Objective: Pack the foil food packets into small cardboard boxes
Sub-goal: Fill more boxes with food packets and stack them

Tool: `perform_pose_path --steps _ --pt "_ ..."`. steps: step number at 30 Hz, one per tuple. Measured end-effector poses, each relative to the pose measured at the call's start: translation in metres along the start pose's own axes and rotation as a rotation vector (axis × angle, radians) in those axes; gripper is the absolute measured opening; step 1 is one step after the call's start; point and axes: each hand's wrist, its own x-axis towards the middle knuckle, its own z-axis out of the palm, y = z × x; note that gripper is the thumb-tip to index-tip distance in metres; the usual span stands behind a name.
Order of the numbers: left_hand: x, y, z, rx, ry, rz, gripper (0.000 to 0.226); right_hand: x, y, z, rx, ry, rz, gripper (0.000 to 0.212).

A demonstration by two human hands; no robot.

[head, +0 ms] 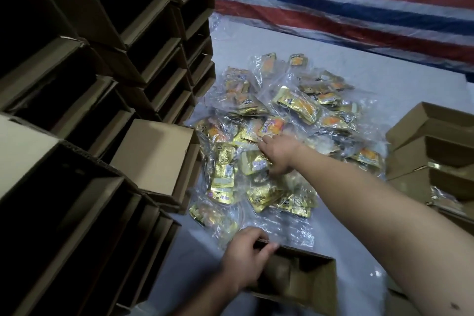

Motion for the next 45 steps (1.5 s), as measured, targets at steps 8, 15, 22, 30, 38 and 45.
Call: perform_pose_path --steps 8,15,22,30,38,45 --pt "-0.002 0.002 -0.001 -0.005 -0.012 -0.016 0.02 -0.085 0.003 0.019 1.534 0.237 0.354 0.055" --pt "0.0 0.008 -0.003 0.009 -0.033 -0.041 0.02 -0.177 -0.004 0.038 2.524 0.201 0.418 0.048" --pt "0.002 0.012 0.0 0.018 -0.051 -0.062 0.02 -0.224 -0.05 0.071 2.733 0.423 0.376 0.053" --pt "0.005 0.014 0.007 0.054 -0.109 -0.081 0.022 -0.238 -0.104 0.094 2.148 0.465 0.427 0.052" --pt "0.006 0.011 0.005 -0.156 -0.217 -0.163 0.011 -0.237 -0.108 0.085 1.527 -0.076 0.156 0.032" --pt "0.009 0.004 0.003 -0.351 -0.258 -0.244 0.02 -0.218 -0.105 0.074 1.301 -0.201 0.127 0.045"
